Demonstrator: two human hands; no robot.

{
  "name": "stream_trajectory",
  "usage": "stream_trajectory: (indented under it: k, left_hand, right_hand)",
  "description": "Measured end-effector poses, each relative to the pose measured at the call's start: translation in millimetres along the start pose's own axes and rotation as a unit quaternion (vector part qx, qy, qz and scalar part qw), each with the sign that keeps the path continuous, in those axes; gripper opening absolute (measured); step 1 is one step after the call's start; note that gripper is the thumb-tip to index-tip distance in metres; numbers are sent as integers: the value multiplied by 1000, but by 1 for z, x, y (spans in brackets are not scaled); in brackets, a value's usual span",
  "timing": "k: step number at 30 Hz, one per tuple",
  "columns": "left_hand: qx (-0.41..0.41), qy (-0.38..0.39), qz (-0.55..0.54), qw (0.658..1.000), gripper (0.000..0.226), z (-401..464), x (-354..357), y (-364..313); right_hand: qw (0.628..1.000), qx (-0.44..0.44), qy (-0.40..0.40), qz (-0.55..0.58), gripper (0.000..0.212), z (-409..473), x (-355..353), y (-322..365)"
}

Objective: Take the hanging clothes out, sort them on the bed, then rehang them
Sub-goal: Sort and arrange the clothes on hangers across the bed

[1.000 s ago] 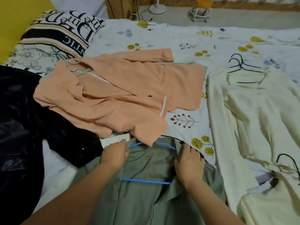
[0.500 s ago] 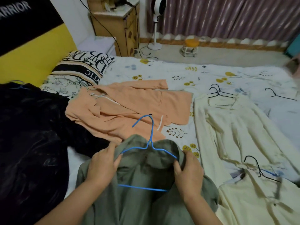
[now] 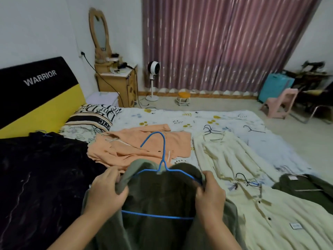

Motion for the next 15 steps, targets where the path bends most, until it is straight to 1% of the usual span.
stream_trajectory:
  k: [3,5,7,9,10,11,12,13,15]
  left_hand:
    - [36,-13,-42,998,26,-12,-34,-25]
    - [67,-16,-61,996,28,-14,-53,-43]
    - [95,-17,-58,994,19,-12,-69,-64]
    - [84,-1,-80,993,17,-8,-81,-80]
    - [67,17,-93,993,20,-7,-85,-86]
    - [72,34,-98,992,26,-6,-89,-94]
    - [95,46,-96,990,27,-6,-94,-103]
    - [123,48,-93,987,25,-6,-98,-113]
    - [134,38,-60,988,19,-10,-109,-131]
  right_hand:
    - [999,6,-26,29,31,-26,-38,10]
    - [998,15,-39,39,33,-39,-63,13]
    - [998,18,-46,50,34,-54,-90,18]
    - [997,19,-51,60,35,-69,-117,23]
    - [996,16,-54,63,34,-75,-129,25]
    - [996,12,-57,66,31,-81,-140,26]
    - [996,12,-59,70,27,-88,-151,25]
    - [995,12,-61,77,24,-94,-162,25]
    - [994,6,-61,88,20,-107,-184,24]
Point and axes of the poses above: each hand's wrist, its own z-axis towards the middle knuckle, its own x-axis out of the palm, y = z × x, the point moved 5 cm from there along z, towards the middle knuckle, and after that the axes turned 15 degrees about x, right-handed, at the moved point
